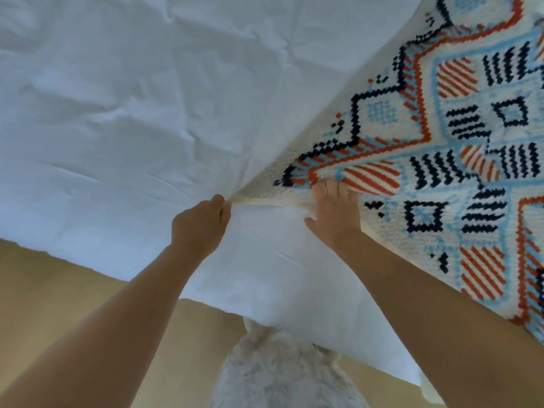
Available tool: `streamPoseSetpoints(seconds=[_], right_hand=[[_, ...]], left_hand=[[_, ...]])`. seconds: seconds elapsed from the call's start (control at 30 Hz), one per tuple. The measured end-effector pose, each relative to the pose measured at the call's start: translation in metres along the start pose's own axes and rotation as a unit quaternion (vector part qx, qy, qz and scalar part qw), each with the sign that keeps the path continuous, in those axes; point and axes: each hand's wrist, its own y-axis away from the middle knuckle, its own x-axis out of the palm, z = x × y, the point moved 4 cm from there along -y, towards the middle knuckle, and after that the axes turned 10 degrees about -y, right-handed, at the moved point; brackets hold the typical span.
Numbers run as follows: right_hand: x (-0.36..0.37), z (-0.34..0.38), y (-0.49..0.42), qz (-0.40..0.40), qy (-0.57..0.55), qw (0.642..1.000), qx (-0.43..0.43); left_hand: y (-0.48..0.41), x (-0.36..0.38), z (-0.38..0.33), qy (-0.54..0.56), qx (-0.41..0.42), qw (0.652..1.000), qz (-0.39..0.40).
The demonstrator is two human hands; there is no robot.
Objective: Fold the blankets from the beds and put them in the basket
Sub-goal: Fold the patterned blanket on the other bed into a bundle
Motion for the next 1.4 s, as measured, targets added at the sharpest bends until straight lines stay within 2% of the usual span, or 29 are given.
streamPoseSetpoints(seconds=[0.2,0.43,0.63,0.73,0.8,0.9,1.0,1.1,1.2,1.23,1.3,1.4], right_hand=[[-0.002,0.035,-0.004,0.001,0.096,0.994,-0.052],[0.006,0.062,-0.001,0.07,0.079,0.991,-0.077],[0.009,0.12,0.02,0.108,-0.055,0.981,-0.152],[0.019,0.155,0.044,0.102,-0.092,0.97,-0.201],[0.034,0.17,0.06,0.122,-0.095,0.967,-0.201],[0.059,0.172,0.069,0.158,-0.1,0.967,-0.172],[0.067,0.161,0.072,0.178,-0.143,0.962,-0.151],[0.063,0.143,0.078,0.185,-0.203,0.952,-0.135],[0.053,0.103,0.084,0.13,-0.256,0.954,-0.09],[0.051,0.084,0.087,0.106,-0.27,0.955,-0.062],[0.051,0.04,0.099,0.073,-0.274,0.959,0.004],[0.06,-0.036,0.131,0.06,-0.258,0.955,0.135]], left_hand=[[0.017,-0.006,0.011,0.03,0.005,0.999,-0.009],[0.029,-0.013,0.046,0.031,-0.032,0.998,-0.033],[0.052,0.01,0.109,0.037,-0.121,0.992,-0.016],[0.071,0.029,0.146,0.033,-0.173,0.984,0.0],[0.086,0.046,0.158,0.005,-0.195,0.98,0.026],[0.096,0.061,0.145,-0.004,-0.247,0.966,0.076],[0.09,0.062,0.106,0.097,-0.275,0.952,0.091],[0.081,0.054,0.045,0.093,-0.153,0.982,0.056],[0.08,0.043,-0.02,0.07,0.02,0.997,0.018],[0.081,0.04,-0.042,0.055,0.072,0.996,0.019],[0.086,0.041,-0.087,0.025,0.157,0.985,0.073],[0.095,0.04,-0.145,-0.008,0.262,0.96,0.103]])
